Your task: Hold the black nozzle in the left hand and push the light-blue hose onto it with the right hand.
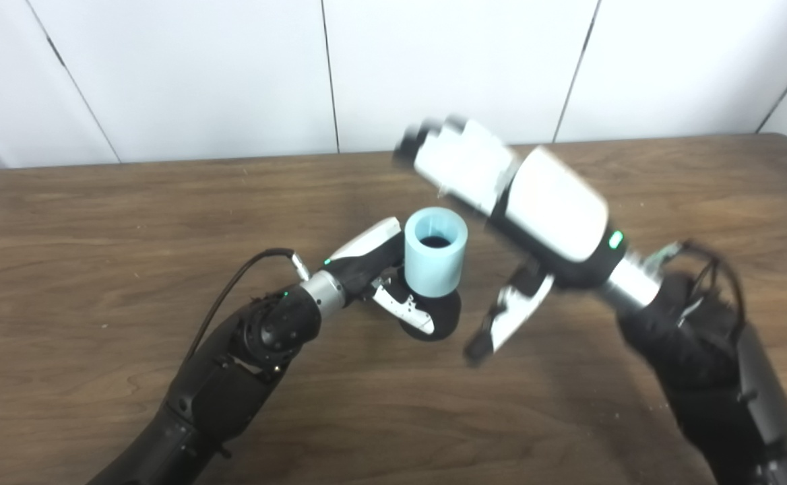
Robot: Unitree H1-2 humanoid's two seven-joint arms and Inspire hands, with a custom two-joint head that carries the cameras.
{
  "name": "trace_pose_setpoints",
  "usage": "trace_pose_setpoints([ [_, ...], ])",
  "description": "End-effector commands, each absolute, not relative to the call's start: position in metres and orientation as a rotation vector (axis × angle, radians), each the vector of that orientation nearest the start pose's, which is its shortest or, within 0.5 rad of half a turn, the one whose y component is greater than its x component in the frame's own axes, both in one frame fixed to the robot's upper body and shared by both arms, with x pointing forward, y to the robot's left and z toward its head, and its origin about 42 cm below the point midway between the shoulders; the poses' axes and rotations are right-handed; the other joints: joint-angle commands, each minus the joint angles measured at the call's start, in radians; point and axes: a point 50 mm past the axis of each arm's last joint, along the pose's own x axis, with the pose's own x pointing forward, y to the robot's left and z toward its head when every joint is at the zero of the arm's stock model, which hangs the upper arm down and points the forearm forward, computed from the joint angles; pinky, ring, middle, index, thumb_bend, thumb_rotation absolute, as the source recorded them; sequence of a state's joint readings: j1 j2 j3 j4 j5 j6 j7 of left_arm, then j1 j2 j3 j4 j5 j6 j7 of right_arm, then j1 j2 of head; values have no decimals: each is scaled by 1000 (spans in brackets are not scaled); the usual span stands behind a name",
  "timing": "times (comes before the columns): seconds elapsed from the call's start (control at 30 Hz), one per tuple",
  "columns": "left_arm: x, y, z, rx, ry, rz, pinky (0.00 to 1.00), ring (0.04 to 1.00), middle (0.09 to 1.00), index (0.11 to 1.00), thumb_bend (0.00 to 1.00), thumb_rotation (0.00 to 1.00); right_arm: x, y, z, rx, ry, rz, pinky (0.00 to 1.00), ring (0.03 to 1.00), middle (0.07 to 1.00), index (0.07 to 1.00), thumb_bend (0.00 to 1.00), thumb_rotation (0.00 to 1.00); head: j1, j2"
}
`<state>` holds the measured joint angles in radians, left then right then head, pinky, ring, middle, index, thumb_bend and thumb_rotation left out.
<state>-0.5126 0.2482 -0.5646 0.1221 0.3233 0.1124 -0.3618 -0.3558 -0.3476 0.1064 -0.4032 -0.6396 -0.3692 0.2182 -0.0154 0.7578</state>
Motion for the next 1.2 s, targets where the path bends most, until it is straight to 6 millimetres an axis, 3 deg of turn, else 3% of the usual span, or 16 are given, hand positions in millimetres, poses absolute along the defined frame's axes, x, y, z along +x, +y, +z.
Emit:
trace_pose_setpoints([
  [0.0,368,120,130,883,65,-934,399,475,527,493,506,80,316,-220,324,-1073,-1060,241,1000,1000,1000,1000,980,934,-1,1],
  [0.13,368,120,129,876,72,-938,406,484,531,493,506,79,320,-235,323,-1070,-1028,174,1000,1000,1000,1000,968,962,5,3],
  [0.27,368,124,129,882,76,-938,402,475,528,493,506,79,323,-256,310,-1000,-970,94,1000,1000,1000,1000,962,985,-3,1],
  [0.43,369,125,130,875,84,-940,398,472,526,493,506,79,318,-261,289,-996,-895,87,1000,1000,1000,1000,963,999,3,3],
  [0.53,364,126,133,847,67,-953,446,521,571,497,507,79,312,-263,277,-986,-856,99,1000,1000,1000,1000,960,1000,-5,4],
  [0.57,362,127,135,842,51,-955,492,579,637,665,614,165,311,-263,274,-975,-839,98,1000,1000,1000,1000,963,1000,-5,4],
  [0.67,353,136,139,858,-70,-942,587,696,785,917,763,259,304,-261,262,-916,-792,95,1000,1000,1000,1000,964,998,2,5],
  [0.7,351,141,142,876,-139,-930,662,758,850,966,829,308,301,-259,257,-895,-775,95,1000,1000,1000,1000,960,997,3,4],
  [0.8,347,155,149,914,-326,-895,812,853,938,997,975,477,292,-255,244,-848,-722,102,1000,1000,1000,1000,956,998,3,3],
  [1.0,341,182,179,825,-588,-792,912,892,984,1000,1000,568,282,-251,232,-800,-649,142,1000,1000,1000,1000,961,990,4,-5],
  [1.17,327,194,208,727,-695,-612,804,887,991,1000,1000,609,277,-247,226,-770,-598,146,1000,1000,1000,1000,980,994,21,-16],
])
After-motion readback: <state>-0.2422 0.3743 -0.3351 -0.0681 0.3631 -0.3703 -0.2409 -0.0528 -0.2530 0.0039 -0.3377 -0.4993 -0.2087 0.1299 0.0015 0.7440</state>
